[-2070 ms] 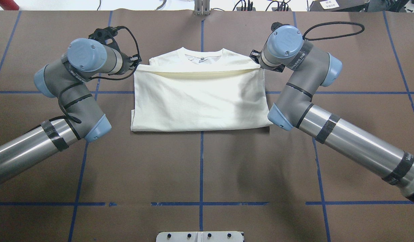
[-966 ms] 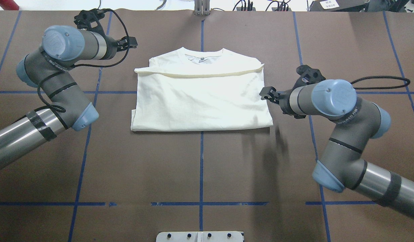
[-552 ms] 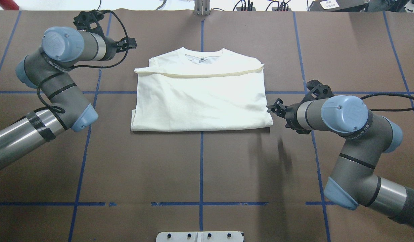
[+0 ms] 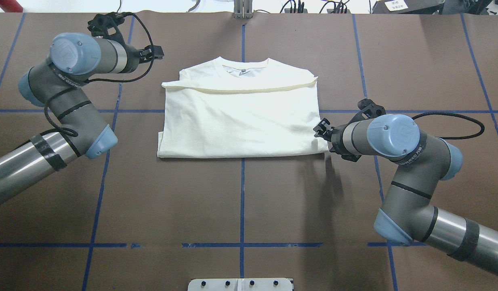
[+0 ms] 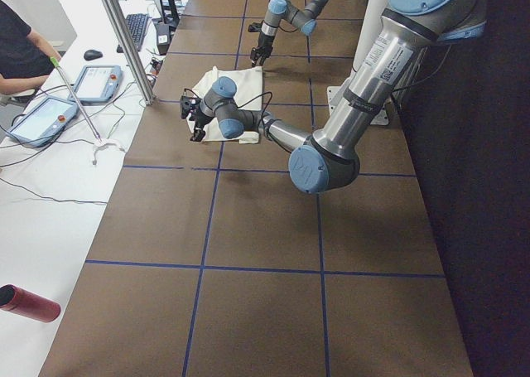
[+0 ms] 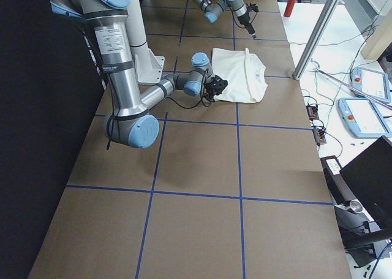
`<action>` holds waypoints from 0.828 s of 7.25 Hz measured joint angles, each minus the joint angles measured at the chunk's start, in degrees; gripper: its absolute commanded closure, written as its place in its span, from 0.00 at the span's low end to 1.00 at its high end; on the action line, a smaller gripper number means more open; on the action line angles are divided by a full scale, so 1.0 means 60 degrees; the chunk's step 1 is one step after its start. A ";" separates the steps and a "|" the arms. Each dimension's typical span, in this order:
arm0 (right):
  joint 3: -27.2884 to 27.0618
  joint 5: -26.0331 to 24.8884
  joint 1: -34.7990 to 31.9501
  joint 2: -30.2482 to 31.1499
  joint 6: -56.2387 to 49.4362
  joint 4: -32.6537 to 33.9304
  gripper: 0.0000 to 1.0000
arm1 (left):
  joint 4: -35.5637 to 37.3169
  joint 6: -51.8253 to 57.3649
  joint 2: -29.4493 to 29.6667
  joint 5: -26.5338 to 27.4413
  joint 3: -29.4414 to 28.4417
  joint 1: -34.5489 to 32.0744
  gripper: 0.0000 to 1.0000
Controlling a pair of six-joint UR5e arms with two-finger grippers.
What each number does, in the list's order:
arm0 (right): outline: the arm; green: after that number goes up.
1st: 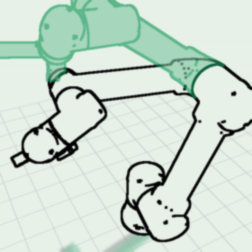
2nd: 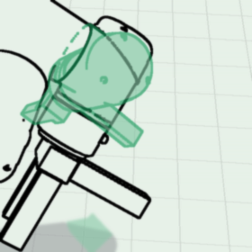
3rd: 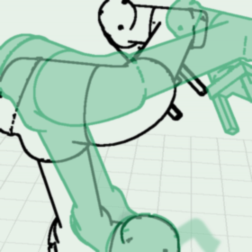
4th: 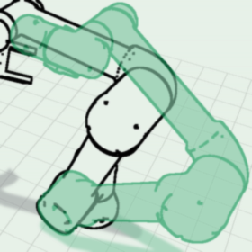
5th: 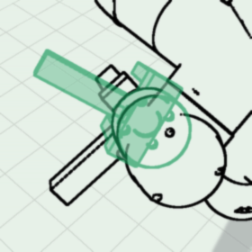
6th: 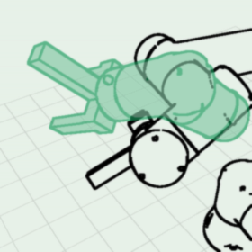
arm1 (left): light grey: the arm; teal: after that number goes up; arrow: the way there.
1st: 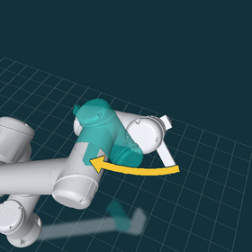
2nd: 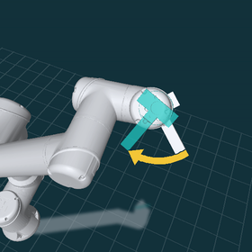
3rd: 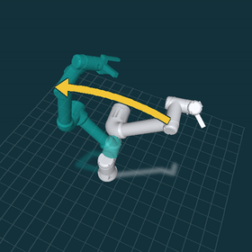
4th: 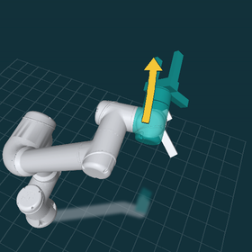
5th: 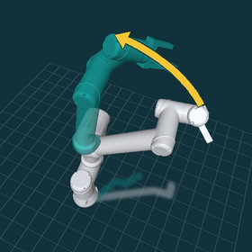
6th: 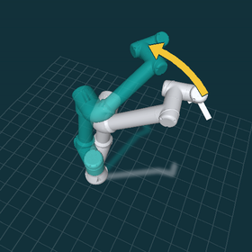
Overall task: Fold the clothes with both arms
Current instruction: 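Move the right gripper to the folded shirt's near corner and grasp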
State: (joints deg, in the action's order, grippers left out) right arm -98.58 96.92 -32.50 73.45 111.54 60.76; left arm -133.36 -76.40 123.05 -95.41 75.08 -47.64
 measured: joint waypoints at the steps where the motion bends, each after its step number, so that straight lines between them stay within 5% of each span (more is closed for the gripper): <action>1: 0.0064 -0.0038 0.0022 0.0024 0.0028 -0.0003 0.33 | 0.0003 -0.0006 0.0000 0.0005 0.0006 0.0000 0.00; 3: 0.0045 -0.0147 0.0093 0.0080 0.0077 -0.0001 0.41 | 0.0005 -0.0011 -0.0001 0.0017 0.0010 0.0000 0.00; 4: 0.0021 -0.0163 0.0134 0.0086 0.0146 0.0006 0.58 | 0.0009 -0.0011 0.0000 0.0020 0.0024 0.0000 0.00; 5: 0.0006 -0.0179 0.0184 0.0090 0.0270 0.0009 1.00 | 0.0015 -0.0011 -0.0001 0.0021 0.0040 0.0000 0.00; 6: -0.0009 -0.0196 0.0243 0.0090 0.0448 0.0010 1.00 | 0.0018 -0.0012 -0.0001 0.0022 0.0048 0.0000 0.00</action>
State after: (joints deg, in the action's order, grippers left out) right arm -98.64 95.75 -31.04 73.99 114.23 60.82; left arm -133.25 -76.47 123.05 -95.28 75.37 -47.64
